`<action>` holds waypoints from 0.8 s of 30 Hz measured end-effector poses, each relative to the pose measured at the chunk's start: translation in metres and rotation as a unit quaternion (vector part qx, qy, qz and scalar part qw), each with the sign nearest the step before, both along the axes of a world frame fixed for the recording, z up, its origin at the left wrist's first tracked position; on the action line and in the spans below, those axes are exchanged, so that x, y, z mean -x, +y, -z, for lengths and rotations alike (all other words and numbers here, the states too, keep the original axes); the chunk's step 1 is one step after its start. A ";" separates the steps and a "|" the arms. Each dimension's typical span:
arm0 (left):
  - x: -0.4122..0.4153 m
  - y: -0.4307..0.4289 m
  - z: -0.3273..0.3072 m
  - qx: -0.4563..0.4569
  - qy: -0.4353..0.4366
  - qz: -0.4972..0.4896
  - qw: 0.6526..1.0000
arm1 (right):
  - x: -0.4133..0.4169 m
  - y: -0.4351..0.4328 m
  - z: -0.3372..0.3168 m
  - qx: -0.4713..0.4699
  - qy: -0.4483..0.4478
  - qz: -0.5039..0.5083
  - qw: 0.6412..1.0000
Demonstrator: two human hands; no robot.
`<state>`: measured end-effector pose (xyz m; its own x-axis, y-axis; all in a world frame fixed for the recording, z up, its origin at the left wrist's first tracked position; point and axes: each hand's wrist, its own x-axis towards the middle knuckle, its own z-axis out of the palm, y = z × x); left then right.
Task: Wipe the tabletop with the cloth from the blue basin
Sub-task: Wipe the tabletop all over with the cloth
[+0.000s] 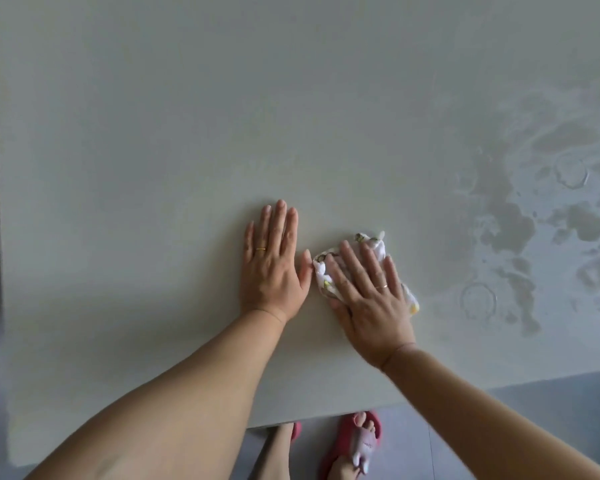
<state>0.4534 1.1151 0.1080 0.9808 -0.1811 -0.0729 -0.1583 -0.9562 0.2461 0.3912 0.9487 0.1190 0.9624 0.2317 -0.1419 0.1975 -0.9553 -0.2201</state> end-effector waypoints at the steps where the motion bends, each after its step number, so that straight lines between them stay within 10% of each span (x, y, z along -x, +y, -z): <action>1: 0.000 0.000 0.000 -0.001 -0.004 0.000 1.000 | -0.002 -0.017 0.002 0.006 -0.006 -0.022 1.000; 7: 0.002 0.000 0.002 -0.005 -0.019 -0.005 1.000 | -0.005 -0.046 0.003 0.002 0.026 0.286 0.958; 14: 0.003 -0.003 0.001 -0.044 0.001 0.005 0.999 | 0.071 -0.014 0.002 -0.004 -0.010 -0.061 0.998; 21: 0.059 -0.014 -0.008 0.009 -0.022 -0.071 0.997 | 0.077 -0.060 0.000 -0.009 0.021 0.265 0.964; 24: 0.098 -0.049 -0.006 0.031 -0.005 -0.057 0.998 | 0.111 -0.010 -0.001 -0.005 0.021 0.189 0.982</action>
